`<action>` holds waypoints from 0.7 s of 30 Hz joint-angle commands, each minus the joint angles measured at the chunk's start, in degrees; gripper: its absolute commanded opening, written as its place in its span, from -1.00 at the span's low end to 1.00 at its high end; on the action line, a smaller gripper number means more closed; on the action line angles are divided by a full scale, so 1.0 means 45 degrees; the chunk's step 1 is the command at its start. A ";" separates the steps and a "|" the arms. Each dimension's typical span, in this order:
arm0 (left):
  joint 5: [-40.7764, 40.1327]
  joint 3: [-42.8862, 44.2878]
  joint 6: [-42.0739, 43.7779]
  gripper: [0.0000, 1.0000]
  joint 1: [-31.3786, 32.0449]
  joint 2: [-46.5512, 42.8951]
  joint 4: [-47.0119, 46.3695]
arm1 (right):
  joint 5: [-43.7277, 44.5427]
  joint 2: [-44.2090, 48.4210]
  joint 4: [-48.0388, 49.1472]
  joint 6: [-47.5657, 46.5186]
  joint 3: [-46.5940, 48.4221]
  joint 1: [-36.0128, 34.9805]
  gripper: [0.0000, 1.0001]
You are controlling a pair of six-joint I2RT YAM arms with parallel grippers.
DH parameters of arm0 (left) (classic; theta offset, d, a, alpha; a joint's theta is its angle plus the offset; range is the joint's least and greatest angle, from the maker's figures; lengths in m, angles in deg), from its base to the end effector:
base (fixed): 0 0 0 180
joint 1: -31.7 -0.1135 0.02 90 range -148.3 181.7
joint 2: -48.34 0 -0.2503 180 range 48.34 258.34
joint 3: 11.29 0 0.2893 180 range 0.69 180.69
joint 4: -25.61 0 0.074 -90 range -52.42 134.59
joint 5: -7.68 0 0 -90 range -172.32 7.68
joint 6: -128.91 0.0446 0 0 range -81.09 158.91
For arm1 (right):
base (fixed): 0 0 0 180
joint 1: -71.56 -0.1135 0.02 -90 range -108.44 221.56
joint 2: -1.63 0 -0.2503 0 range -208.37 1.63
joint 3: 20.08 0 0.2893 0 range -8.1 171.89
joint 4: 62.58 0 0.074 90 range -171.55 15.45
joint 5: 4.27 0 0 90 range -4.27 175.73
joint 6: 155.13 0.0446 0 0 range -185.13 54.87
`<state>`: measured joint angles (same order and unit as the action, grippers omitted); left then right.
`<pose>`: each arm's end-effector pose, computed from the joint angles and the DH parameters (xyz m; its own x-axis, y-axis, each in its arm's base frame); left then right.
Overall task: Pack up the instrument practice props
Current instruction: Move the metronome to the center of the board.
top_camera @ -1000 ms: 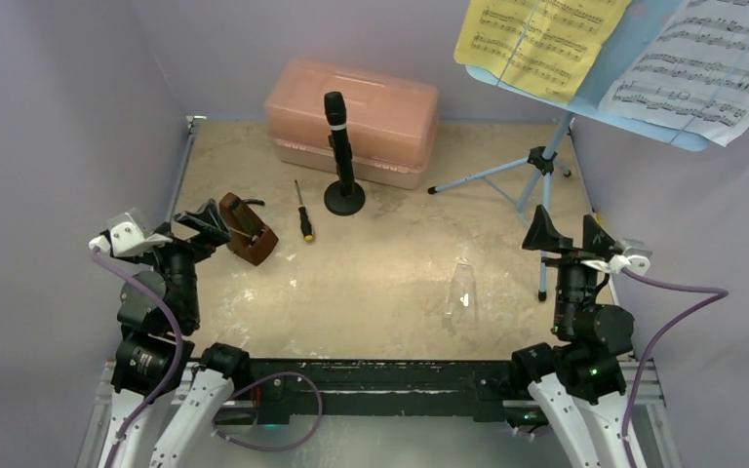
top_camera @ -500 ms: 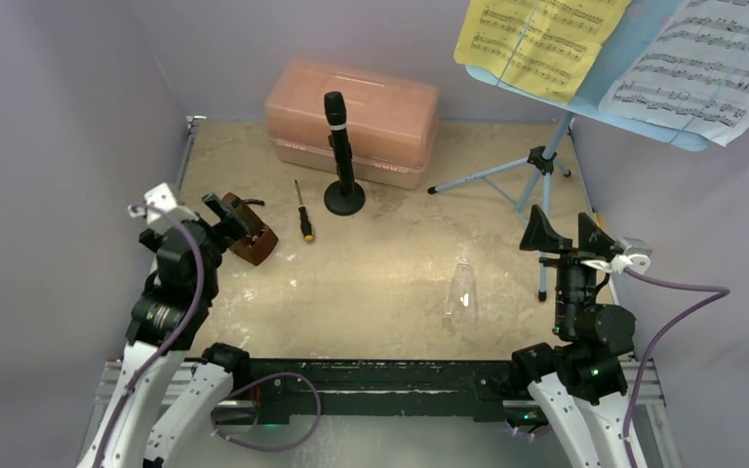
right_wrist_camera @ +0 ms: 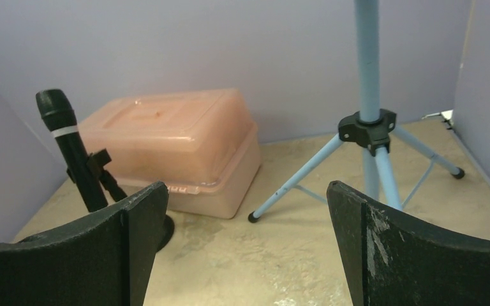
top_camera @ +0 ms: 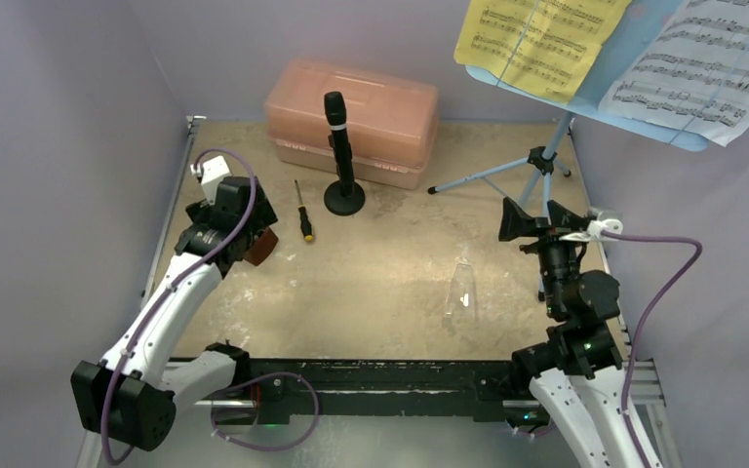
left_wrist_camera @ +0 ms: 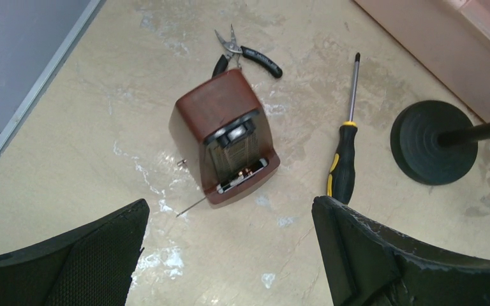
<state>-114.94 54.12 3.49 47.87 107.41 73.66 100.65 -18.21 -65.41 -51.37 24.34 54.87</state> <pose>0.2585 -0.0499 0.2859 -0.4327 -0.3828 -0.8162 -0.4942 0.8579 -0.1404 0.1531 0.0339 0.3622 0.3332 0.3399 -0.8795 -0.1315 0.9404 0.3136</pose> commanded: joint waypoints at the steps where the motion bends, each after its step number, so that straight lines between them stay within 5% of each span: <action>1: -0.0707 0.1016 -0.0416 0.99 -0.0043 0.1032 -0.0521 | -0.1185 -0.0642 0.0069 0.0381 0.0846 0.0055 0.95; 21: -0.1114 0.3429 -0.0516 0.98 -0.0201 0.3671 -0.0323 | -0.6356 -0.2877 0.1689 0.1243 0.0508 -0.0174 0.96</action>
<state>-117.94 66.05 1.00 47.80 123.28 72.52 80.67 -29.73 -63.37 -45.97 26.59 54.71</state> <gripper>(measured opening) 0.992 0.976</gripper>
